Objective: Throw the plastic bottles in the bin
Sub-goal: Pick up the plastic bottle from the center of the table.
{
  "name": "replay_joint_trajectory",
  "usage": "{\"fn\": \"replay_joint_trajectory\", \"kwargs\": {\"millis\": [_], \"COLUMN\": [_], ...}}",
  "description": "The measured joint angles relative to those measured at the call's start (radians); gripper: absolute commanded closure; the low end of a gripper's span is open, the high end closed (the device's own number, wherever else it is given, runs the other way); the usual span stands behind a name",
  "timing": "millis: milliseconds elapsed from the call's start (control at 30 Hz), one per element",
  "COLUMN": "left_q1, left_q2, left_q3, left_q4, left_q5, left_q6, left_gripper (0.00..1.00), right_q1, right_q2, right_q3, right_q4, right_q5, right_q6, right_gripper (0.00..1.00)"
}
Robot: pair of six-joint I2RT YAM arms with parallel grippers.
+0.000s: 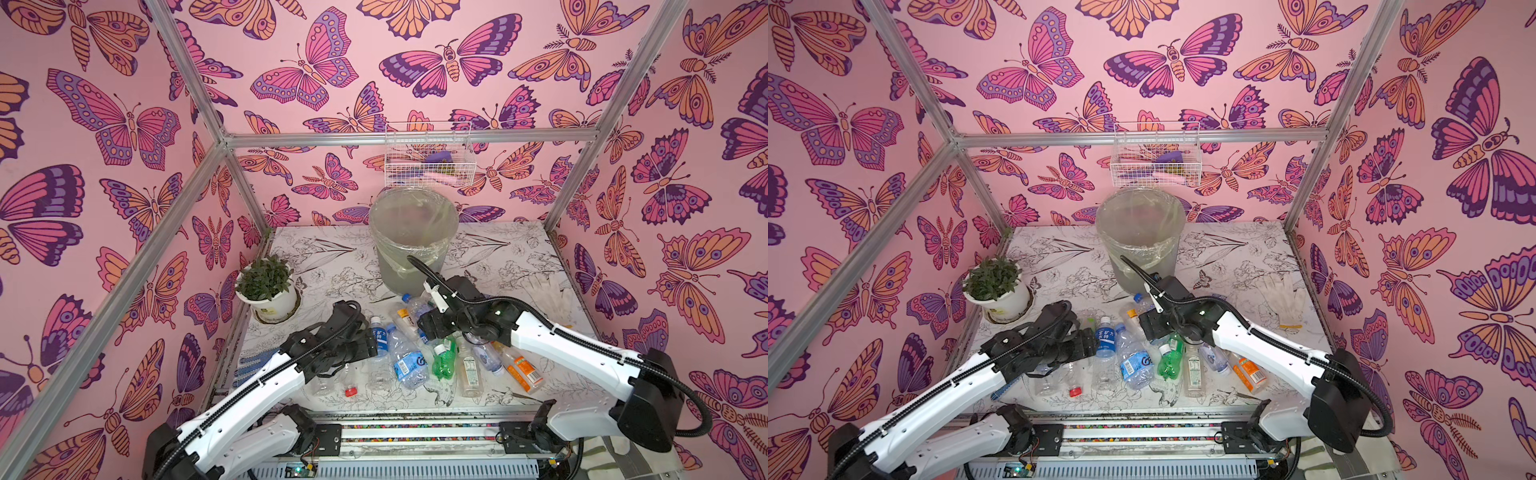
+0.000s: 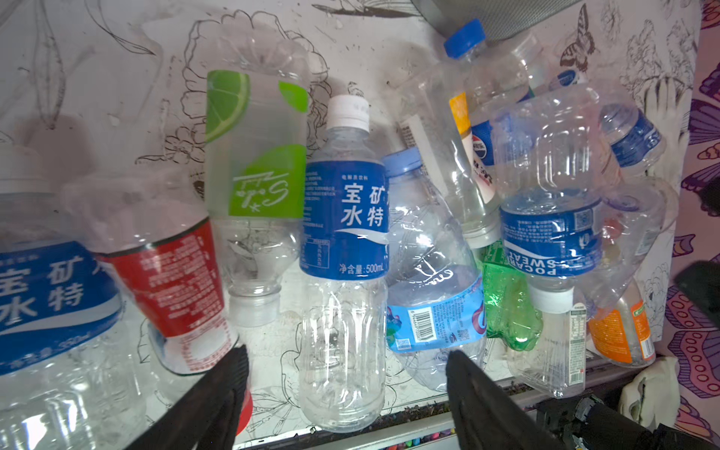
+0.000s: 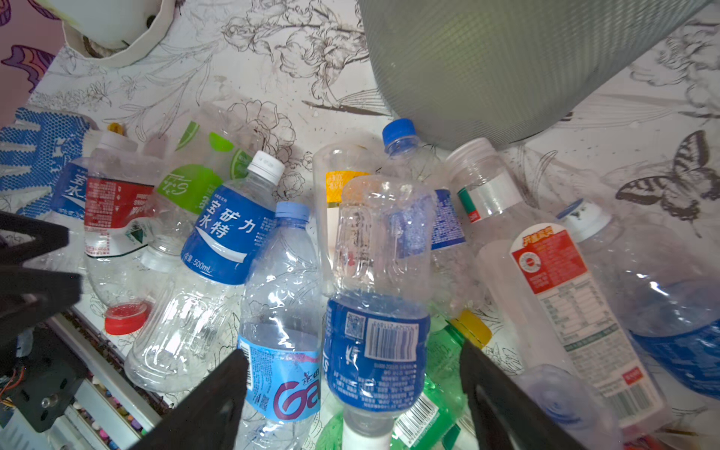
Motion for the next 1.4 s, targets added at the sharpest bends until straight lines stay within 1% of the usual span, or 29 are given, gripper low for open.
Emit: {"fn": "replay_joint_trajectory", "kwargs": {"millis": [167,367,900,1133,1400], "left_q1": [-0.072,-0.11,-0.155,-0.16,-0.162], "left_q2": [0.069,0.155,0.34,0.371,0.426], "left_q3": [0.01,0.024,0.025,0.025,0.025], "left_q4": [-0.002,0.004,0.076,0.084,0.109], "left_q5": [-0.038,-0.053,-0.055,-0.071,-0.071], "left_q6": [-0.036,-0.064,-0.12,-0.141,-0.147], "left_gripper": [0.22,0.24,0.31,0.34,0.33], "right_q1": [0.0,0.0,0.0,0.0,-0.001], "right_q2": [-0.087,-0.151,-0.214,-0.225,-0.249], "right_q3": [-0.001,-0.006,-0.068,-0.092,-0.111], "right_q4": [-0.011,-0.013,-0.012,-0.012,-0.012], "right_q5": [0.054,0.085,0.124,0.137,0.154], "right_q6": [0.004,0.005,0.027,0.03,0.031], "right_gripper": [0.13,0.13,0.13,0.12,0.12]}}
